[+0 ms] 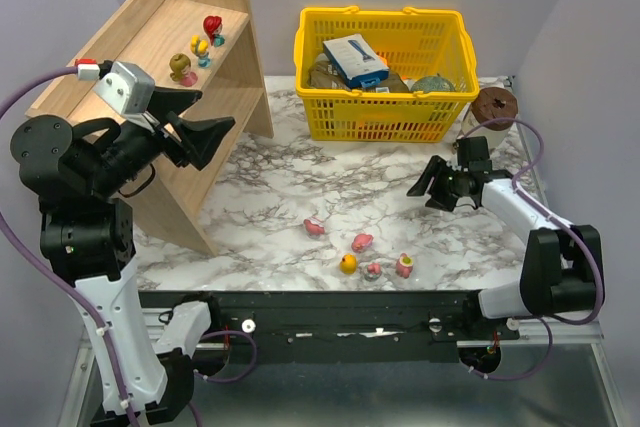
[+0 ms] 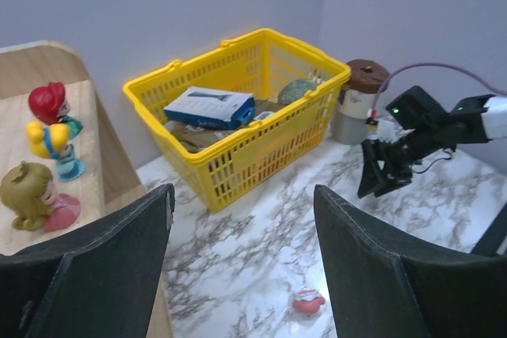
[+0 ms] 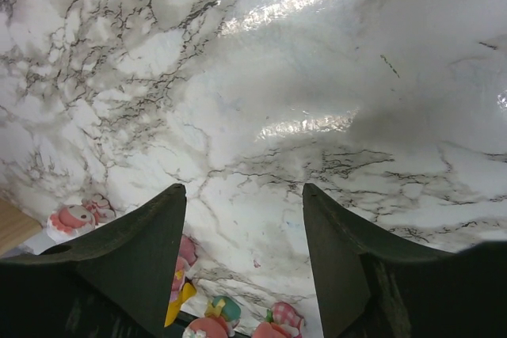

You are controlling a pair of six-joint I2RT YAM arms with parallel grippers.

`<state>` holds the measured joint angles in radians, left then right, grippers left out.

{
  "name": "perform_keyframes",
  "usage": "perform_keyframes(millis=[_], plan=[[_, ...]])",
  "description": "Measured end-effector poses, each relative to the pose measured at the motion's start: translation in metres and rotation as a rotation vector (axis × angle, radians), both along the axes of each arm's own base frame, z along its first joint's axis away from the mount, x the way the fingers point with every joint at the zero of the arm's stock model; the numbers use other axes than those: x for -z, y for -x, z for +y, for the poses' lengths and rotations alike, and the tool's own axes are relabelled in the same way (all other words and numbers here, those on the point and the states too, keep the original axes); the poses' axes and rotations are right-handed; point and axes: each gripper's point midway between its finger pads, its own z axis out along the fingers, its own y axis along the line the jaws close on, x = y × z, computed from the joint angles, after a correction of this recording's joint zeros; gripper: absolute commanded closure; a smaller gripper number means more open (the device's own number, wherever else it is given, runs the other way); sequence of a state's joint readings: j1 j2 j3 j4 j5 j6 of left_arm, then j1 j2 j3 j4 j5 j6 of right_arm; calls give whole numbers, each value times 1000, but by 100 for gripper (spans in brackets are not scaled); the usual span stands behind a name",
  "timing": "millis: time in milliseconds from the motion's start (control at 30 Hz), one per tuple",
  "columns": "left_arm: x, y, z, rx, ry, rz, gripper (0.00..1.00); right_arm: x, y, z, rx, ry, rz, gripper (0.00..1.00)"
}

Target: Place and organize the plastic toys onto the shelf

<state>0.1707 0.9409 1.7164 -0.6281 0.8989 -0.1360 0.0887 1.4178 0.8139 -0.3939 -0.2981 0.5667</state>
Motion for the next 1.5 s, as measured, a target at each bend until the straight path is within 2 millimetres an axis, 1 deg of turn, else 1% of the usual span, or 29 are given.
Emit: perform_keyframes(millis=[100, 267, 333, 367, 433, 467, 567, 600, 667, 700, 733, 833, 867, 933, 1033, 1167, 1267, 1400, 1433, 1467, 1500], plan=[[-3, 5, -9, 64, 38, 3, 21, -7, 0, 1, -14, 3, -29, 30], [-2, 12, -32, 192, 75, 26, 23, -17, -1, 3, -24, 4, -64, 30], [-3, 14, -40, 219, 79, 31, 24, -17, 0, 2, -24, 4, -64, 30], [-4, 17, -48, 248, 82, 36, 25, -15, 2, 2, -25, 4, -61, 30], [-4, 18, -57, 266, 87, 41, 25, -12, 4, 2, -24, 5, -53, 30], [-3, 18, -62, 277, 90, 50, 27, -11, 6, 2, -24, 5, -48, 30], [0, 11, -71, 255, 108, 78, 30, -8, 9, 2, -24, 6, -36, 30], [2, 11, -79, 266, 112, 92, 30, -8, 9, 2, -24, 7, -35, 30], [7, 4, -88, 247, 115, 123, 30, -8, 10, 1, -23, 7, -34, 30], [14, -2, -92, 214, 114, 153, 30, -8, 11, 1, -23, 8, -35, 30], [19, 2, -104, 244, 105, 173, 30, -9, 12, 1, -22, 8, -38, 30], [42, -3, -130, 227, 61, 248, 29, -9, 15, 0, -16, 11, -44, 30], [55, -6, -141, 216, 29, 279, 29, -10, 16, -1, -15, 12, -46, 30], [74, -7, -159, 206, -20, 318, 29, -10, 19, -1, -12, 12, -48, 30], [109, -9, -179, 170, -110, 370, 28, -11, 20, -1, -11, 13, -48, 30], [146, -3, -191, 142, -198, 411, 26, -11, 21, -2, -8, 17, -49, 29], [179, 5, -198, 156, -262, 448, 25, -10, 22, -3, -6, 22, -43, 29], [239, 18, -205, 174, -364, 532, 25, -7, 24, -4, -4, 27, -35, 29], [259, 21, -206, 173, -393, 561, 25, -7, 25, -4, -3, 28, -32, 29], [270, 24, -207, 172, -407, 579, 25, -6, 25, -5, -3, 30, -29, 29], [287, 26, -207, 166, -433, 613, 25, -6, 26, -5, -4, 32, -28, 29]])
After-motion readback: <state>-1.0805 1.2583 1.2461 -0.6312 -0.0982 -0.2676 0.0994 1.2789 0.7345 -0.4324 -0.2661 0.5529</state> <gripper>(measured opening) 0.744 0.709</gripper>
